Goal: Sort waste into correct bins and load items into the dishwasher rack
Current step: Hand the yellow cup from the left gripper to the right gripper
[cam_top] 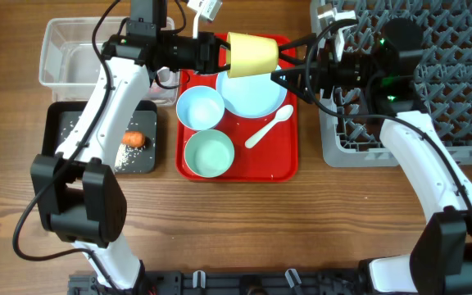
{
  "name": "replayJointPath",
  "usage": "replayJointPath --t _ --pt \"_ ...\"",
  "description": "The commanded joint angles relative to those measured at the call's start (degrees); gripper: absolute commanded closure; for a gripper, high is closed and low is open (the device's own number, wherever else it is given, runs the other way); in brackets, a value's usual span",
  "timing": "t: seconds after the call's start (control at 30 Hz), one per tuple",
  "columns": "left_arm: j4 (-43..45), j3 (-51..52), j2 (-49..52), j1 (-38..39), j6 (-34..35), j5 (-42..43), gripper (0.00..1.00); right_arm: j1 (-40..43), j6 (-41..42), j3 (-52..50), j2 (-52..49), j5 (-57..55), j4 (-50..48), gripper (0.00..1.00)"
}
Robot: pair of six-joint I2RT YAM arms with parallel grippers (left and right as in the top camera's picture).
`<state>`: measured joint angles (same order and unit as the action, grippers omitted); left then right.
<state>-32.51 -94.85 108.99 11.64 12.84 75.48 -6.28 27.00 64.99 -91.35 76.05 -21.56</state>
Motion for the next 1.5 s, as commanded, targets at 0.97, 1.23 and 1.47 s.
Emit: replayJointPath --t 0.97,1.23,1.47 --pt "0.83 -0.02 0.44 4.22 0.04 5.40 0.66 -0.09 -1.29 0.57 -2.10 0.00 -0.98 0.51" --pt "0.83 -0.02 0.44 4.09 0.09 3.52 0.60 6.88 2.16 0.57 -2.08 6.29 -5.09 0.50" --pt "0.85 -0.02 0.44 3.50 0.07 3.50 0.60 13.81 1.42 0.57 -2.08 9.57 -3.76 0.48"
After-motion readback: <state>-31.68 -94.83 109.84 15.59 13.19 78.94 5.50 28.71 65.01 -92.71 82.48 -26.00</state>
